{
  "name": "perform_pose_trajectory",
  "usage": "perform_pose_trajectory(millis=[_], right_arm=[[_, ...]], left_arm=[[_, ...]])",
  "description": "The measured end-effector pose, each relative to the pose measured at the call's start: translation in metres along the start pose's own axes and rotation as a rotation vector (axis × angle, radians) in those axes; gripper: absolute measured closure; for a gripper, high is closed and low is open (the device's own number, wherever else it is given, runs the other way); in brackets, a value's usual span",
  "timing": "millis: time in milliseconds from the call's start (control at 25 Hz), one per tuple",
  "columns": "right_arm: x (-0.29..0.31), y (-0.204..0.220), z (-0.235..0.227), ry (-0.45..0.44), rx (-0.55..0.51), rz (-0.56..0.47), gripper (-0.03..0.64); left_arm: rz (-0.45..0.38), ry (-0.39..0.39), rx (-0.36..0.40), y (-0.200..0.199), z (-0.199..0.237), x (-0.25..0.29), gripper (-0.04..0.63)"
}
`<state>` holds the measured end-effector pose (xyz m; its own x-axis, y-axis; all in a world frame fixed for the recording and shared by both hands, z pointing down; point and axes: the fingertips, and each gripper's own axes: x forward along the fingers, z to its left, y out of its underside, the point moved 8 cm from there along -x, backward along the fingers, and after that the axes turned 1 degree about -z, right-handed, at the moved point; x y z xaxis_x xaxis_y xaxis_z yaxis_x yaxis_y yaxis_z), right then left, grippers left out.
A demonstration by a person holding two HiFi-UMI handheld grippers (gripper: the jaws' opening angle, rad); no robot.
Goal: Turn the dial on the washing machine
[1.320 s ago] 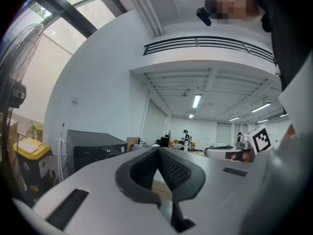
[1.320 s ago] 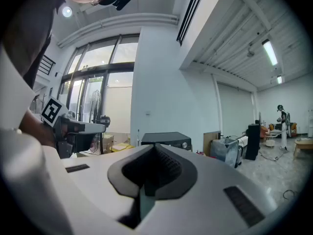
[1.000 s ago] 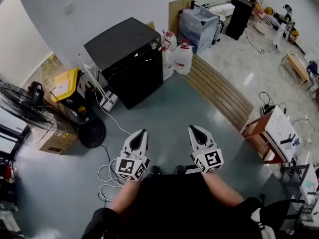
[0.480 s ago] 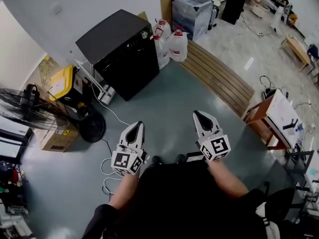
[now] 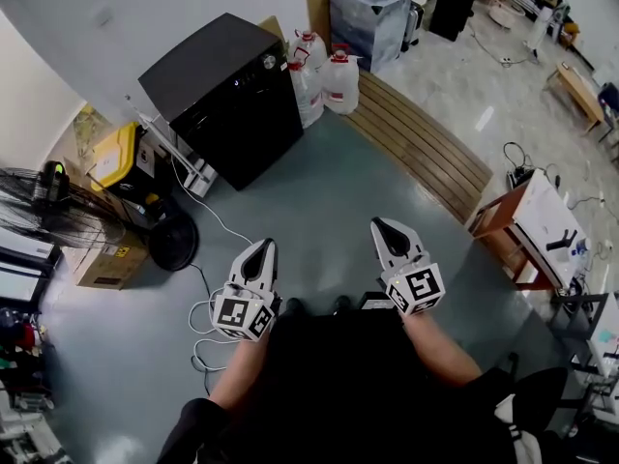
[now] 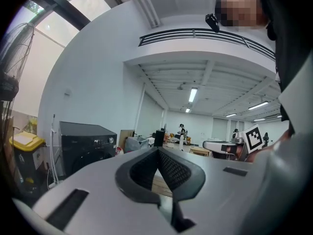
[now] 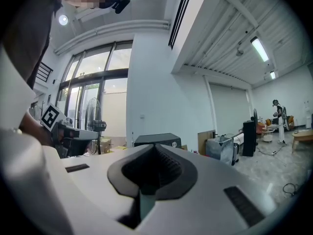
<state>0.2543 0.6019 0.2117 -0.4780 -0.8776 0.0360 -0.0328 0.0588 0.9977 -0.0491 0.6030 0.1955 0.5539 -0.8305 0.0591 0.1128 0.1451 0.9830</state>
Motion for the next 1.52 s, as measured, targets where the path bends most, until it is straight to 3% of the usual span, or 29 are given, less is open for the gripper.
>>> perform_pose_trajectory(millis=[360,600,800,1040,1240,1520], right_arm=[[-0.01,0.018,-0.025,-0.006,0.052,0.032,0.594],[0.017,0.023,-0.028,-0.023,0.046,0.041,0.594],[0.044,0.023,-0.043,0.007,0.052,0.049,0.594],[0.093,0.021,-0.068,0.004,0.024,0.074,0.595],[0.155,0.0,-0.085,0.0,0.008,0.062,0.594],[0.233,-0.011,-0.106,-0.002,-0.004,0.064,0.594]], left_arm=[[0.025,-0.031,-0.027,0.011,-0.014,0.004,0.58],[0.025,-0.052,-0.049,0.013,0.009,0.015,0.58],[0.043,-0.019,-0.074,0.016,0.027,0.045,0.58],[0.035,-0.007,-0.079,0.008,0.063,0.097,0.58],[0.048,-0.01,-0.024,-0.008,0.11,0.141,0.58],[0.028,0.005,-0.041,-0.026,0.168,0.196,0.58]])
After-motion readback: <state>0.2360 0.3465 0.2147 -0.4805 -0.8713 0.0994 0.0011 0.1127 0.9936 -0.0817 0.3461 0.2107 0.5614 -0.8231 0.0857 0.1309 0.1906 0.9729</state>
